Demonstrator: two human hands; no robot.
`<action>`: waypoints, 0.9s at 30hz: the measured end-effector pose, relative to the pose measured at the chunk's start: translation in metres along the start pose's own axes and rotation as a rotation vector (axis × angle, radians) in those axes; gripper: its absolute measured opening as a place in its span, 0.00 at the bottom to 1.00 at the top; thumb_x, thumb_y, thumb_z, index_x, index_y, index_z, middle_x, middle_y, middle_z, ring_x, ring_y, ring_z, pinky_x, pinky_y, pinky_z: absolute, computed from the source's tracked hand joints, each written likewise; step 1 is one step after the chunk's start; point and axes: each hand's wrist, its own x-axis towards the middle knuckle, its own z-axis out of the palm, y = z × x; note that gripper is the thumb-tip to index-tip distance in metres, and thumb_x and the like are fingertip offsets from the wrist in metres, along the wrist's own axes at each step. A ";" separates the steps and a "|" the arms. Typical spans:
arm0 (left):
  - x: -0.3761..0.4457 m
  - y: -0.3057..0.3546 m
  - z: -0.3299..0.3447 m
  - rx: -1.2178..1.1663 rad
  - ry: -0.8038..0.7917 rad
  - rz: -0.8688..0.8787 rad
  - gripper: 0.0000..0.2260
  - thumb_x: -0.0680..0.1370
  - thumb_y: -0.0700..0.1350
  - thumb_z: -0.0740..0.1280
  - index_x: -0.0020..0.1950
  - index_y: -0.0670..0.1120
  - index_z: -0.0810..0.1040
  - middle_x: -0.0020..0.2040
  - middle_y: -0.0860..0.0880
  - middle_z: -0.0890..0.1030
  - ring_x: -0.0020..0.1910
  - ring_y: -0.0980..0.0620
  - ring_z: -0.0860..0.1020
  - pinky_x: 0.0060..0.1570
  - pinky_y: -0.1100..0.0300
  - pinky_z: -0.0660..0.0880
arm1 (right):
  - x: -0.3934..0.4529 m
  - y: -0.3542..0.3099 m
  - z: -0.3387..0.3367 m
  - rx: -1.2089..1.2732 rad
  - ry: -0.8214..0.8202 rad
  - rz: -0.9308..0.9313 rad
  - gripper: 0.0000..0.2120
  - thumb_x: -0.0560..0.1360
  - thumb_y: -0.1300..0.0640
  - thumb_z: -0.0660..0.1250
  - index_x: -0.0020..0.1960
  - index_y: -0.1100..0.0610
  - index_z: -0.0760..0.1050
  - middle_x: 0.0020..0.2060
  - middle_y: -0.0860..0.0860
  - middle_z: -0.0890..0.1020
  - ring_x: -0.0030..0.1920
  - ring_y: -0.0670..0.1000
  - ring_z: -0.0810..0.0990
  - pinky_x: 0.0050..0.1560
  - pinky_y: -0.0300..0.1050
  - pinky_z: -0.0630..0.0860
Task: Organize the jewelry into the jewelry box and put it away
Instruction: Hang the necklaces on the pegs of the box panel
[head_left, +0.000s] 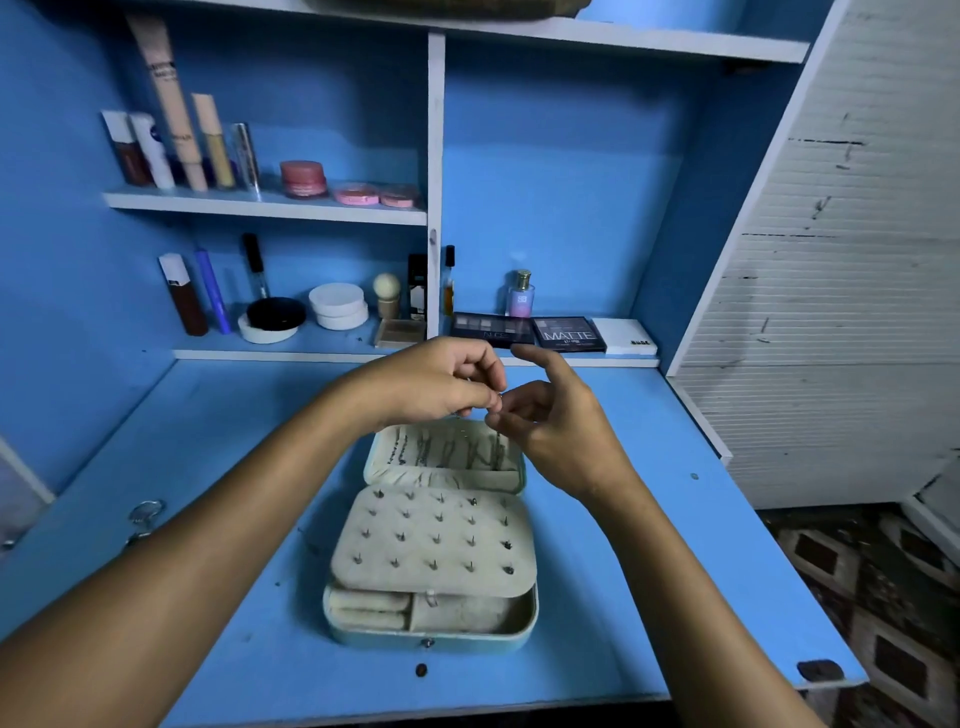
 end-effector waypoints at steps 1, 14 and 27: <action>0.000 0.000 0.000 0.003 0.000 0.002 0.05 0.77 0.37 0.68 0.48 0.47 0.77 0.41 0.50 0.83 0.35 0.57 0.74 0.42 0.62 0.71 | 0.000 -0.001 0.000 0.004 0.002 -0.003 0.26 0.74 0.60 0.75 0.67 0.46 0.69 0.42 0.50 0.85 0.42 0.50 0.83 0.41 0.40 0.80; 0.000 -0.021 0.002 0.112 0.088 0.023 0.03 0.77 0.41 0.70 0.48 0.49 0.79 0.41 0.51 0.82 0.38 0.54 0.80 0.49 0.49 0.78 | 0.002 0.003 0.003 -0.134 0.041 0.063 0.05 0.76 0.57 0.72 0.42 0.52 0.81 0.33 0.47 0.80 0.29 0.48 0.80 0.31 0.35 0.72; 0.002 -0.057 0.017 0.320 0.286 -0.006 0.05 0.76 0.41 0.72 0.46 0.51 0.84 0.39 0.57 0.82 0.35 0.65 0.79 0.33 0.74 0.69 | 0.008 0.015 0.012 -0.246 0.089 0.218 0.05 0.79 0.58 0.67 0.47 0.58 0.79 0.28 0.49 0.81 0.22 0.42 0.77 0.21 0.31 0.66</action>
